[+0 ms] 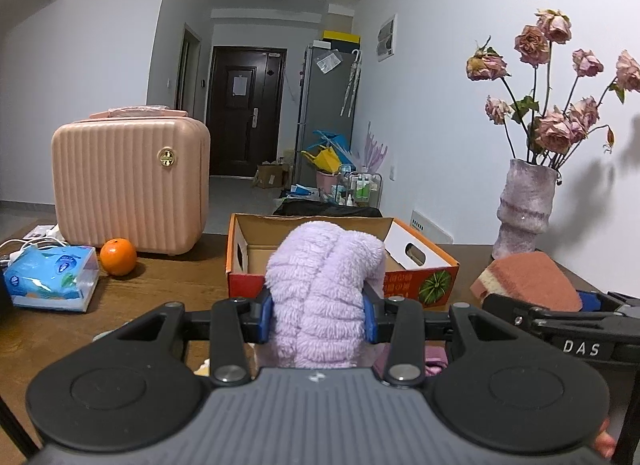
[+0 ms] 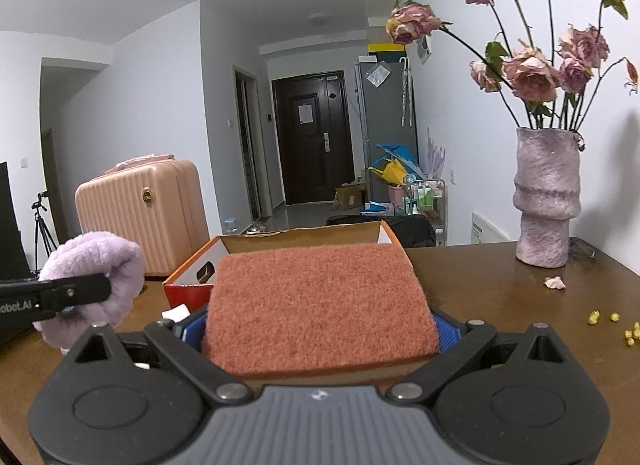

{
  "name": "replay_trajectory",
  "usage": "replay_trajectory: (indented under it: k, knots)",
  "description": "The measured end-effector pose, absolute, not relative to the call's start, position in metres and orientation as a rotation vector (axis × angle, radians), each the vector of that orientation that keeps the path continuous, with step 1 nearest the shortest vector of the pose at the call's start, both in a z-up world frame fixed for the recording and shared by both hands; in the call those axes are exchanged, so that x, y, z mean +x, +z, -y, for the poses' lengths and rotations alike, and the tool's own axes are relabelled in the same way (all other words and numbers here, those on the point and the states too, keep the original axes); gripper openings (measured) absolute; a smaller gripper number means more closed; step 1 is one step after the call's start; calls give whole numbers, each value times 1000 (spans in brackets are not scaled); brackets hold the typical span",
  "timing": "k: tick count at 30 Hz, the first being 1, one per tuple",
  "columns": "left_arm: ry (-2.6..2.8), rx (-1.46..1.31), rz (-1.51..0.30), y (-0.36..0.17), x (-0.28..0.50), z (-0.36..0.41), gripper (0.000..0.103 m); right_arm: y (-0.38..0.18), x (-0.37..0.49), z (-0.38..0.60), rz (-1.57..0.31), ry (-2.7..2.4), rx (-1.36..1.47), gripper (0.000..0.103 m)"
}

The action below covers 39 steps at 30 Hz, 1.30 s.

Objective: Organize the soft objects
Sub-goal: 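Carry the towel roll and sponge over the cardboard box with both tools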

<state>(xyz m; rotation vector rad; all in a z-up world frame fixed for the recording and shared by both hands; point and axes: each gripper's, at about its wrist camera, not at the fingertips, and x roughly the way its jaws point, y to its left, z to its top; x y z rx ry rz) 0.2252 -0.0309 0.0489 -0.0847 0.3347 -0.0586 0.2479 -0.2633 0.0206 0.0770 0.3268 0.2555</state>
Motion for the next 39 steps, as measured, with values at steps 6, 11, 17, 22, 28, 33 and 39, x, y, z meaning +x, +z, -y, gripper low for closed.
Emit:
replay_trajectory:
  k: [6,11,17,22,28,33,39]
  knots:
    - [-52,-98,-345,49,247,30,41,24,270,256,-322,260,60,100]
    - [-45,-111,-342,51,265,28,41,23,287,252,-330,265,49,100]
    - [-37,-120,-353,51,288,25,41,24,310,249,-324,266,49,100]
    - [-36,-113,-362,51,306,25,41,25,334,247,-317,268,47,100]
    - [-24,-105,-384,47,328,24,41,23,361,239,-315,277,34,100]
    - [-19,-107,-385,48,347,24,41,24,382,235,-317,275,26,100]
    - [-13,-131,-390,48,373,19,41,24,411,234,-345,263,29,100]
